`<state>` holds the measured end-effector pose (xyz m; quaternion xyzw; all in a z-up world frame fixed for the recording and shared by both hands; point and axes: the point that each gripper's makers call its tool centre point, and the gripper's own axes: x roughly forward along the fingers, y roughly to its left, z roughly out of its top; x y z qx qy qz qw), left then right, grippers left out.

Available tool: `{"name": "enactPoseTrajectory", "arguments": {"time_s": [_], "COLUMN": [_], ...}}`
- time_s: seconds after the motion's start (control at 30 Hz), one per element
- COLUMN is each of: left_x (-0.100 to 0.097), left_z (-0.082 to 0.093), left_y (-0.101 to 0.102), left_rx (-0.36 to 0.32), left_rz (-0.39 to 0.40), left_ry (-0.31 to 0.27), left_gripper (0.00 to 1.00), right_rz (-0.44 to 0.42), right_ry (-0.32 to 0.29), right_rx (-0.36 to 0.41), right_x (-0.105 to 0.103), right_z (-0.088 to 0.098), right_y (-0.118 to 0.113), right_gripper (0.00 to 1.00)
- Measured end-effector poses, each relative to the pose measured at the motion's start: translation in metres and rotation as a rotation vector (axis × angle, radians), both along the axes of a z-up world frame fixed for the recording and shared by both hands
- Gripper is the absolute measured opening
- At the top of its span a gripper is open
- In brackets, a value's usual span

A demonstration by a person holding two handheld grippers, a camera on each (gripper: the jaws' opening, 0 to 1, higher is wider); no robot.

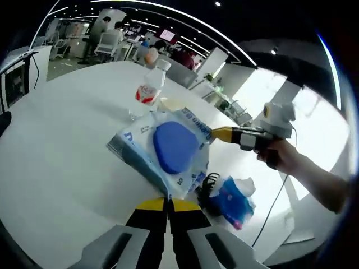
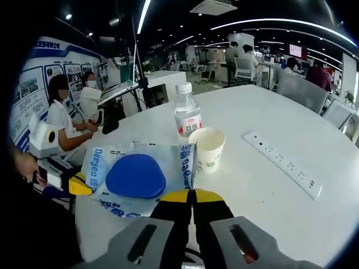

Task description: Arrange the tabletop items into an orderly group along one side of the table until the central work area is clear of visible clutter.

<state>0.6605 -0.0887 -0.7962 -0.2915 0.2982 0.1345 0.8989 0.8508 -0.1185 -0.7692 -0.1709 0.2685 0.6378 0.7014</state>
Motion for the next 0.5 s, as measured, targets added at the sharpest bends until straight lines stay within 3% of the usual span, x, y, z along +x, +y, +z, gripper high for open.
{"name": "enactPoseTrajectory", "arguments": {"time_s": [0.2,0.27,0.4,0.5], "left_x": [0.022,0.029,0.042,0.053], "left_z": [0.014,0.016,0.022,0.023], "left_y": [-0.005,-0.007,-0.011,-0.010], "left_rx": [0.061,0.070,0.081,0.096], "left_rz": [-0.118,-0.141,-0.184,-0.223], "left_ry": [-0.011,-0.015,-0.026,-0.034], "left_gripper": [0.00,0.00,0.00,0.00], "right_rz": [-0.099,-0.130,-0.184,-0.222], "right_ry": [0.003,0.007,0.000,-0.007], "right_rx": [0.009,0.022,0.034,0.036], "right_x": [0.022,0.020,0.037,0.034], "right_z": [0.002,0.005,0.007,0.010], "right_y": [-0.025,-0.035,-0.051,-0.066], "right_gripper": [0.00,0.00,0.00,0.00]}}
